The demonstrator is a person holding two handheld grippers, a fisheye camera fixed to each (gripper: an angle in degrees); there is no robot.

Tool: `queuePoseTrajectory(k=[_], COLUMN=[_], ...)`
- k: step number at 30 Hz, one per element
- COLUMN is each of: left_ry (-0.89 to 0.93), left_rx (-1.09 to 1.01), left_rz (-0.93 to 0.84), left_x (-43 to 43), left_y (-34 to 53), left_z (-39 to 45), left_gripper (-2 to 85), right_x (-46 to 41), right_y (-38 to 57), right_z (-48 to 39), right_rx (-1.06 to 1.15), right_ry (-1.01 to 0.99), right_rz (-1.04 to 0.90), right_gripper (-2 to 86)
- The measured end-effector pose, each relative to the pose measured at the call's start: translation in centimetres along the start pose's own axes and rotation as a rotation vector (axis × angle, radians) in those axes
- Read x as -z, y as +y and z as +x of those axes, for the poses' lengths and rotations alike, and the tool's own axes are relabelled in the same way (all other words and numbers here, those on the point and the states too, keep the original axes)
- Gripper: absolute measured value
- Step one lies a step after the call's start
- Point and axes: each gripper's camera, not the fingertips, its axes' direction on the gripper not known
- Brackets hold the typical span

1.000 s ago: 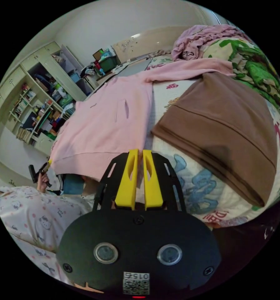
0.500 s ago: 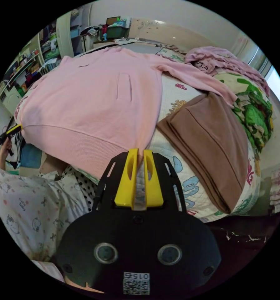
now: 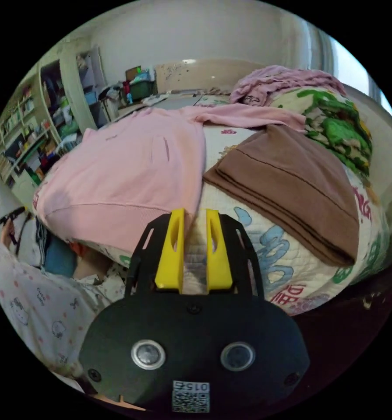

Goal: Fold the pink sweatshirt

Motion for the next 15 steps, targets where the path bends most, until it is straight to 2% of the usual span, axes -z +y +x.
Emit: queuePoseTrajectory(k=[2, 5, 9, 10, 12, 15], left_ry=[0.051, 0.078, 0.123, 0.155, 0.211, 0.243], left_rx=[-0.047, -0.169, -0.311, -0.315, -0.334, -0.335], left_rz=[0.137, 0.245, 0.208, 0.2, 0.16, 0.001], left_x=[2.0, 2.2, -2.2, -3.6, -6.0, -10.2], left_y=[-2.6, -7.5, -13.6, -14.6, -15.7, -17.2], left_z=[1.9, 7.1, 15.9, 17.6, 19.7, 21.7], left_gripper=[4.5, 4.6, 5.8, 6.3, 6.7, 7.3], right_x=[3.0, 10.6, 21.4, 22.8, 26.9, 30.0], right_y=[2.0, 4.9, 9.1, 9.8, 12.8, 15.4], right_z=[0.7, -2.9, -11.4, -12.3, -15.1, -17.6], right_rx=[-0.083, -0.118, 0.056, 0.069, 0.106, 0.184], right_ry=[-0.039, 0.011, -0.055, -0.081, -0.245, -0.499], right_rz=[0.13, 0.511, 1.058, 1.131, 1.401, 1.607], right_gripper=[8.3, 2.8, 0.0, -0.1, -0.4, -0.6])
